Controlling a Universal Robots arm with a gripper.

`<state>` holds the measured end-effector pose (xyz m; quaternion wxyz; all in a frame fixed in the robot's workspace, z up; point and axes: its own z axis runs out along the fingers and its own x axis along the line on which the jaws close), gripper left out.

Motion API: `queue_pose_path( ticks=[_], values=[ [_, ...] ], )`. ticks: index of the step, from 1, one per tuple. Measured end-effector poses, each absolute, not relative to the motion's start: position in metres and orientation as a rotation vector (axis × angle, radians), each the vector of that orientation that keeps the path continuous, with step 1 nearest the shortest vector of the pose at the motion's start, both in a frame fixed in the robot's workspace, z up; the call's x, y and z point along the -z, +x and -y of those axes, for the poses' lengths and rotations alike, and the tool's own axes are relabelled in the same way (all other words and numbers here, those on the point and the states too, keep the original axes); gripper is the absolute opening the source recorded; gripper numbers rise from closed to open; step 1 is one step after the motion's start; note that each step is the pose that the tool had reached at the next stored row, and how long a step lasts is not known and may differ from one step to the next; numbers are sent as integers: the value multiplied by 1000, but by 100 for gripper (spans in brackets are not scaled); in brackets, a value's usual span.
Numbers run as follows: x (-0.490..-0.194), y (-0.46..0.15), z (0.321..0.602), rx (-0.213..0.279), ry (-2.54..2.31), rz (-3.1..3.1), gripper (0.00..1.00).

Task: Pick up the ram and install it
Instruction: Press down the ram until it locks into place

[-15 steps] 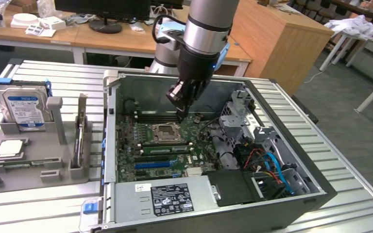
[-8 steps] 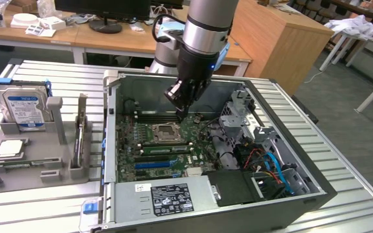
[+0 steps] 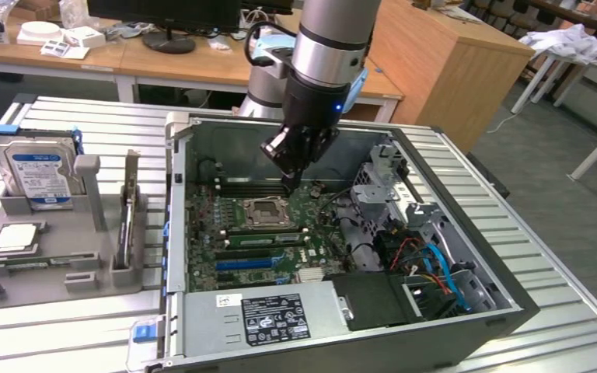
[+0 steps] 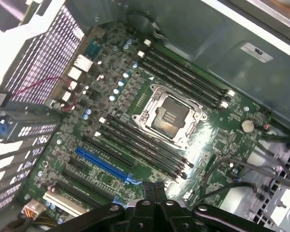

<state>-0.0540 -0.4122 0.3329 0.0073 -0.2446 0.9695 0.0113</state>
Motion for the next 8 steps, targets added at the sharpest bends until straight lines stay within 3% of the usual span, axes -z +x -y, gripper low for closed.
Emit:
queue_pose_path(
  ticks=[8],
  values=[
    [-333,-54,412,-34,-573,-3072,11]
  ],
)
